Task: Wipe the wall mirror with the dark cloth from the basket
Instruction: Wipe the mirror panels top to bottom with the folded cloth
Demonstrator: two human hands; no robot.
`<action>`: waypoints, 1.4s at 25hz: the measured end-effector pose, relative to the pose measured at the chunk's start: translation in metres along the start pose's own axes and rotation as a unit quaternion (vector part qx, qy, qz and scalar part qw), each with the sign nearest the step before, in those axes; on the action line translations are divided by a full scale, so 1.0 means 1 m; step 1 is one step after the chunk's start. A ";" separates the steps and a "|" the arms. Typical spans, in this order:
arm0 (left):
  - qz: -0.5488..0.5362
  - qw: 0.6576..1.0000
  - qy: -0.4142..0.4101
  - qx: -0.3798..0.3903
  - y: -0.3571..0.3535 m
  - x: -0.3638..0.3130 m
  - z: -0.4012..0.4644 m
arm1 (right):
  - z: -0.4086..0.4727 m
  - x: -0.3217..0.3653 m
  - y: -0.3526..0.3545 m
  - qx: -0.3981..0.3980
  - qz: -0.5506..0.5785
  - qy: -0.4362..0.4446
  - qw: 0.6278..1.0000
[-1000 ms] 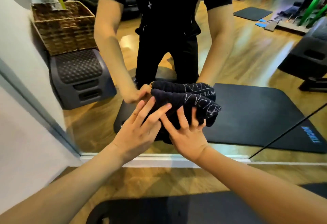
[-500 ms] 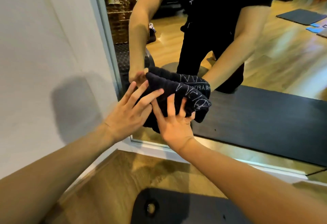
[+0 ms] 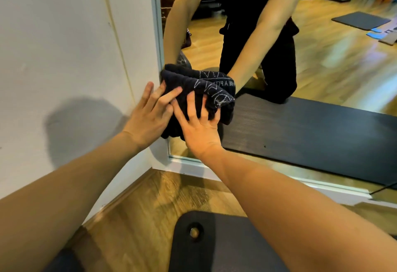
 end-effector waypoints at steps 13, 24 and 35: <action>0.041 0.997 0.025 0.068 -0.012 -0.019 -0.027 | -0.028 0.010 -0.008 0.051 -0.014 0.044 0.998; 0.023 0.993 0.084 0.080 -0.037 -0.076 -0.045 | -0.064 -0.035 -0.003 0.055 -0.002 0.112 0.992; -0.072 0.997 0.013 0.037 -0.069 -0.237 0.039 | -0.151 -0.214 0.045 0.010 -0.035 0.140 0.990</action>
Point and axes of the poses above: each hand's wrist, its own z-axis towards the middle knuckle, its own y-axis out of the back of the hand, x = y × z, the point moved 5 cm from there along z, towards the middle knuckle, and after that the axes turned 11 degrees about -x, right-handed, at the moved point
